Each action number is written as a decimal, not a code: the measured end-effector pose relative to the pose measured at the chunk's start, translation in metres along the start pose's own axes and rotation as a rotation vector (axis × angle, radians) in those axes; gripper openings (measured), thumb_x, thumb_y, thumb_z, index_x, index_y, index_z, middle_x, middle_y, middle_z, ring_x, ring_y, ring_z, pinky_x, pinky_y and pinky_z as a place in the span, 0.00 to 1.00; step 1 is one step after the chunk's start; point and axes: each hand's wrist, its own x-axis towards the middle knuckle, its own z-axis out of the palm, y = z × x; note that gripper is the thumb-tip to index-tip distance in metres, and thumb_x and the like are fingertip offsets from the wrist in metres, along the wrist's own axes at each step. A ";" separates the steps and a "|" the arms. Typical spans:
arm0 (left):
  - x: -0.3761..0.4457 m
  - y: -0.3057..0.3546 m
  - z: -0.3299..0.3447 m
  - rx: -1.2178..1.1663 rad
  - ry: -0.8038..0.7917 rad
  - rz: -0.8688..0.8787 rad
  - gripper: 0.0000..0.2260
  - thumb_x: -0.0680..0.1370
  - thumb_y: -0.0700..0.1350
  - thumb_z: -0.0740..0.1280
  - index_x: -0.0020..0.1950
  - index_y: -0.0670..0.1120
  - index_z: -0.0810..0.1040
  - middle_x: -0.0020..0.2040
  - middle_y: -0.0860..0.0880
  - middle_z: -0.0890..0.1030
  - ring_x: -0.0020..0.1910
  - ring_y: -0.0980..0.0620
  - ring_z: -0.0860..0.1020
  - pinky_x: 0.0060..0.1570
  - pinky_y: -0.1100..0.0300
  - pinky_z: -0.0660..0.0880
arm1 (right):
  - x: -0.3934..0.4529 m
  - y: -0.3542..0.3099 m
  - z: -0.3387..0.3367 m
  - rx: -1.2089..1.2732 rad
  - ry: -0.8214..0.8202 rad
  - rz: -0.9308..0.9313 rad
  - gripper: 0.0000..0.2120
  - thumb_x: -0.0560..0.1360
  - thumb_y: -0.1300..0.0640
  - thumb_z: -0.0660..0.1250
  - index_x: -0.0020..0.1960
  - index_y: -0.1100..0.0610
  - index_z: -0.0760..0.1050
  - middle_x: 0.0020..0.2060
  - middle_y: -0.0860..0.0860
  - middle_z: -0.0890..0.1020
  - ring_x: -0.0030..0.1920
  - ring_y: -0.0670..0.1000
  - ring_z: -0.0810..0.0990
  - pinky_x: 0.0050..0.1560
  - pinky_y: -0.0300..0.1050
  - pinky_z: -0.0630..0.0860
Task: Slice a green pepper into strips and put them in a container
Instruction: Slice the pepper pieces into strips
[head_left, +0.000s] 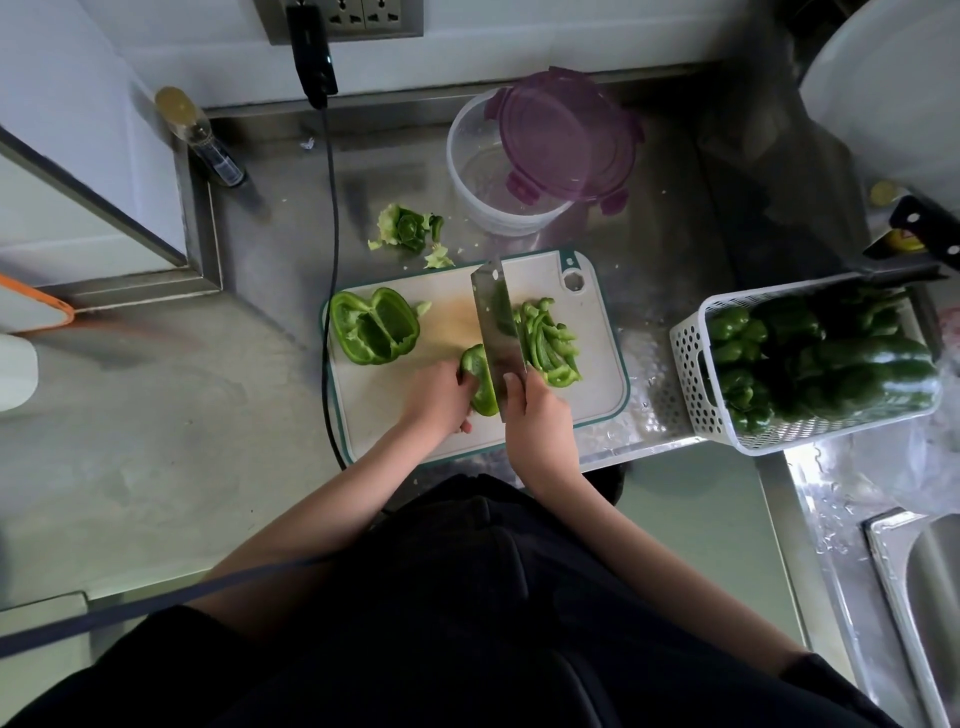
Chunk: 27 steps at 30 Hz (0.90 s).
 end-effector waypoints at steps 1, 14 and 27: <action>0.000 0.000 0.000 -0.007 0.001 0.000 0.13 0.81 0.44 0.55 0.43 0.39 0.74 0.34 0.39 0.79 0.25 0.44 0.80 0.29 0.46 0.77 | 0.001 0.001 0.002 -0.012 -0.006 0.002 0.15 0.82 0.49 0.51 0.49 0.58 0.69 0.36 0.54 0.78 0.34 0.55 0.75 0.32 0.44 0.67; 0.000 -0.001 0.002 0.082 0.015 0.019 0.10 0.82 0.44 0.54 0.46 0.42 0.72 0.36 0.44 0.78 0.27 0.46 0.80 0.23 0.59 0.75 | 0.004 0.001 0.011 -0.179 0.013 -0.004 0.13 0.82 0.48 0.50 0.50 0.56 0.67 0.38 0.56 0.79 0.38 0.59 0.78 0.39 0.55 0.78; 0.001 0.000 0.004 0.230 0.052 0.037 0.09 0.82 0.44 0.55 0.48 0.42 0.72 0.40 0.43 0.77 0.32 0.49 0.73 0.27 0.61 0.64 | 0.010 0.005 0.019 -0.195 -0.014 -0.032 0.14 0.82 0.49 0.50 0.50 0.59 0.68 0.38 0.59 0.79 0.38 0.61 0.78 0.39 0.56 0.77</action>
